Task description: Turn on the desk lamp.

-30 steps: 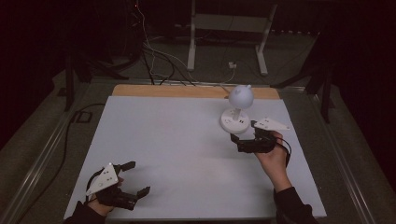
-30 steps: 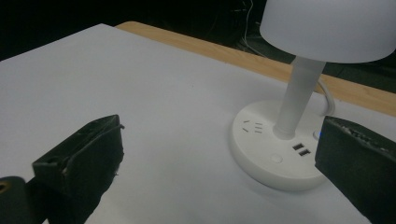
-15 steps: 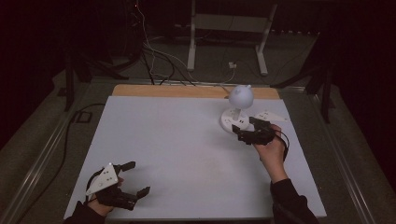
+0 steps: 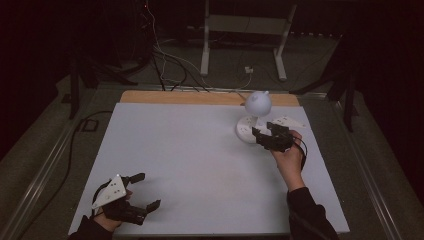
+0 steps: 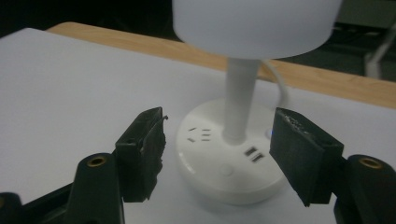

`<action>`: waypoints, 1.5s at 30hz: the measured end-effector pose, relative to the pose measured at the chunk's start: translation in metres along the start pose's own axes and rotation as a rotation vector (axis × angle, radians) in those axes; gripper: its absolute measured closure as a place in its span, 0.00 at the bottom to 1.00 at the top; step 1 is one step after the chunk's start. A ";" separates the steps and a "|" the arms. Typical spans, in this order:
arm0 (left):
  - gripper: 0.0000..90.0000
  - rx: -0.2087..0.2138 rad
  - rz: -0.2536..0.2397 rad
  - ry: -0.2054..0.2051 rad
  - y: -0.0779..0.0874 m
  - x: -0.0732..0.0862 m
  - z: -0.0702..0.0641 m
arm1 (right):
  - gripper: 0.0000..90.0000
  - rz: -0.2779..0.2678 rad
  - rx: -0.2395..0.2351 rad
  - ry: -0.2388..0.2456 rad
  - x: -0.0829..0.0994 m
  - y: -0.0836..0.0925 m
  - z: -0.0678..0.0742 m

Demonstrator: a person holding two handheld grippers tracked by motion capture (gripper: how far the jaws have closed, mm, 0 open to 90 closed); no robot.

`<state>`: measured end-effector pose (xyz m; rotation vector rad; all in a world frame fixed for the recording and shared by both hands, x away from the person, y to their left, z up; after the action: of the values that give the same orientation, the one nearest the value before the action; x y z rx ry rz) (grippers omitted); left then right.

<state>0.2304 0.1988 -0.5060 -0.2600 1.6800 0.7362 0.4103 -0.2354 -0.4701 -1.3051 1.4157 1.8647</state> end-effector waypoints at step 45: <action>0.00 0.005 0.002 0.002 0.000 0.000 0.000 | 1.00 0.198 0.091 -0.003 0.014 -0.038 -0.001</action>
<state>0.2304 0.1986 -0.5064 -0.2551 1.6844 0.7332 0.4343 -0.2246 -0.5008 -1.1540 1.6602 1.9001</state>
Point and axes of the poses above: each handheld gripper's, and its own axes: y roughly backward along the jaws, x roughly out of its underside, z roughly to its left, the point moved 3 cm from there along -y, roughly forward along the jaws
